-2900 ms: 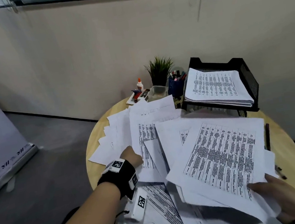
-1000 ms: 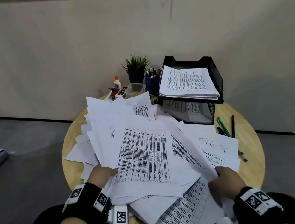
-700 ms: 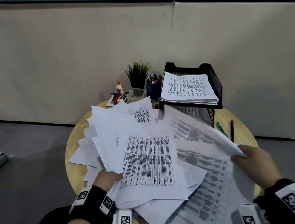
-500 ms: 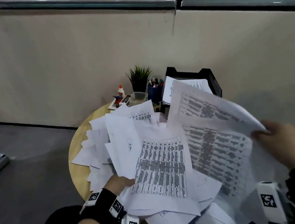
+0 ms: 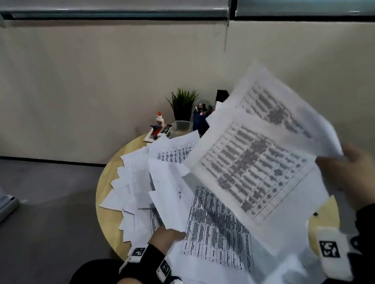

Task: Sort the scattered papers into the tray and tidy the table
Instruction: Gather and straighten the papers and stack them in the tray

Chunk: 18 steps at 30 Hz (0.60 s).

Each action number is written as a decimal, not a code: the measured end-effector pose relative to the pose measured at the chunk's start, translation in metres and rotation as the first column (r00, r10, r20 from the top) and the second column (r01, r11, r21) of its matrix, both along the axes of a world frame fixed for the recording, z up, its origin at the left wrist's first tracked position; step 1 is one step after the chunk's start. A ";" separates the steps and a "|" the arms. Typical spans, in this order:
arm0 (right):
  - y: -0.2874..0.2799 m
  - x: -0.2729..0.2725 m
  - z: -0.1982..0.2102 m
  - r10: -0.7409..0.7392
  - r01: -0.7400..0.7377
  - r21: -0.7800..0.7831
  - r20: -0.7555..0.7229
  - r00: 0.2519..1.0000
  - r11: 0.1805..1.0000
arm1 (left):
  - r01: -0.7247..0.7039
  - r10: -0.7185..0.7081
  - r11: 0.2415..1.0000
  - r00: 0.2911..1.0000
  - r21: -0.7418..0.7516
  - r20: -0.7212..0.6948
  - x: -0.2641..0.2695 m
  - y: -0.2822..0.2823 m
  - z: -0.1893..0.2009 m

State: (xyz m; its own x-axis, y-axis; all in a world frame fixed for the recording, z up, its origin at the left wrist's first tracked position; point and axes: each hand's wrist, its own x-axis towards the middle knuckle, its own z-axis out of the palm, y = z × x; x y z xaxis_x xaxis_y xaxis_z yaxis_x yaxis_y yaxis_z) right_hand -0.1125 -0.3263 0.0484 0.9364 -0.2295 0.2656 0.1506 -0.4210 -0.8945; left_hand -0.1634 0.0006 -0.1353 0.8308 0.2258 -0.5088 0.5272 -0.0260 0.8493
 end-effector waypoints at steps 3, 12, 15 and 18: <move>0.009 -0.002 -0.054 0.032 -0.021 0.079 -0.145 0.989 0.997 | -0.068 0.069 0.995 0.997 -0.073 0.016 0.000 -0.001 -0.001; 0.019 -0.017 -0.174 0.089 -0.050 0.081 -0.607 0.790 0.995 | -0.036 0.043 0.997 0.993 -0.069 0.106 0.009 0.011 -0.025; 0.012 -0.004 -0.166 0.022 -0.001 0.035 -0.587 0.809 0.999 | 0.002 -0.003 1.000 0.997 0.009 0.071 0.013 0.016 -0.039; 0.006 0.011 -0.160 -0.009 -0.022 -0.046 -0.580 0.815 0.999 | 0.010 -0.010 1.000 0.997 0.008 0.074 0.009 0.010 -0.022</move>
State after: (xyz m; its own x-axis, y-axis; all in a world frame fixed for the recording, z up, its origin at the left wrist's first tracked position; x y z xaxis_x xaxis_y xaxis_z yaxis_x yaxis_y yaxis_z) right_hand -0.1012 -0.3204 -0.1114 0.9217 -0.2246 -0.3162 -0.3866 -0.4667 -0.7954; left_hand -0.1549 0.0108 -0.1576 0.8685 0.2209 -0.4439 0.4624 -0.0377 0.8859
